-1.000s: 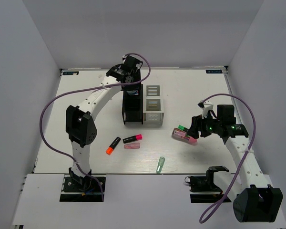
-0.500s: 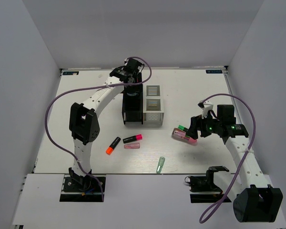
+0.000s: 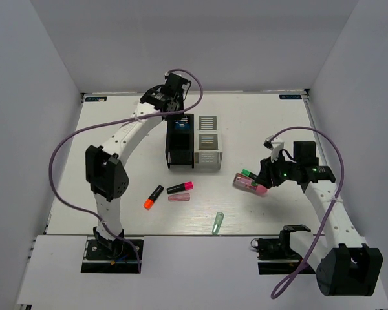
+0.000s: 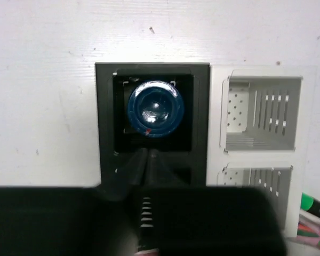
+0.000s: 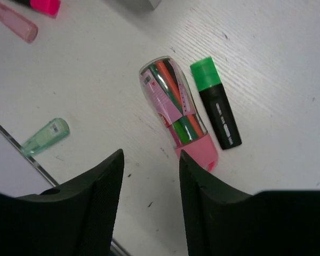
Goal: Sort the stationery into containers
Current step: Place the stationery in the storage box, then pick up the stationery from the center of the board.
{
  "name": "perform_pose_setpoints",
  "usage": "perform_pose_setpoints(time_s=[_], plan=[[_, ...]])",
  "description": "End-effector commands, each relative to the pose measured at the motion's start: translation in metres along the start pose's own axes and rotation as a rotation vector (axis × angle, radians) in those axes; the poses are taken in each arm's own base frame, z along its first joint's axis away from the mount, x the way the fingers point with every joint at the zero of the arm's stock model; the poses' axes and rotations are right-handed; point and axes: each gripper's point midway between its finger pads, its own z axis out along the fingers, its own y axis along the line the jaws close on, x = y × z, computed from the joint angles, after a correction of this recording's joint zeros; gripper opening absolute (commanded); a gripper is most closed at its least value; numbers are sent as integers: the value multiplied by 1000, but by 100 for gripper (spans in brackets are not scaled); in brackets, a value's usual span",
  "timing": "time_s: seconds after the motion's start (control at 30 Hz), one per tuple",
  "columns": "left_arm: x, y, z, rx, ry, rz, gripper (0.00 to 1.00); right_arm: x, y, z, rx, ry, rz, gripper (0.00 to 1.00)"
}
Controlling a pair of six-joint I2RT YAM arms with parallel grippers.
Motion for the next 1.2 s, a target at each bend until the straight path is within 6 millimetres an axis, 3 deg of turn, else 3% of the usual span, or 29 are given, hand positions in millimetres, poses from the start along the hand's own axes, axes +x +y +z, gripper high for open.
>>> perform_pose_setpoints(time_s=[0.0,0.03,0.07,0.1,0.13,0.17,0.2,0.23,0.27,0.3,0.33,0.37,0.4,0.43,0.57,0.67,0.87,1.17], plan=[[0,11,-68,50,-62,4,0,-4,8,9,-134,-43,-293,48],[2,8,-94,88,-98,19,0,6,8,14,-159,-21,-319,48],[31,7,-87,90,-63,72,0,5,6,17,-173,-34,-418,51],[30,15,-122,127,-129,83,3,3,2,21,-173,-43,-495,58],[86,19,-102,110,-25,162,39,4,1,26,-195,-28,-518,78],[102,23,-104,111,-7,182,66,4,1,28,-208,-21,-566,87],[115,29,-105,106,6,199,80,5,1,31,-228,0,-584,90],[149,48,-112,104,19,222,87,6,-1,37,-241,23,-626,90],[160,57,-113,94,22,225,93,3,-2,40,-240,28,-640,90],[159,64,-125,108,-25,201,96,2,-7,46,-235,38,-646,90],[187,82,-116,87,-3,202,96,-1,-12,54,-202,45,-670,90],[188,89,-125,97,-32,178,97,3,-17,61,-191,59,-669,90],[201,98,-121,86,-14,175,97,-11,-26,67,-140,21,-710,90],[207,108,-121,77,-19,155,97,-7,-24,72,-138,27,-704,90],[223,120,-127,92,-25,138,98,-5,-21,93,-193,86,-693,90],[231,124,-125,89,-14,139,98,-12,-20,104,-196,118,-720,90],[237,128,-125,84,-14,141,98,2,-11,117,-249,274,-766,89],[237,130,-127,89,-31,135,98,45,-22,125,-190,475,-816,82]])
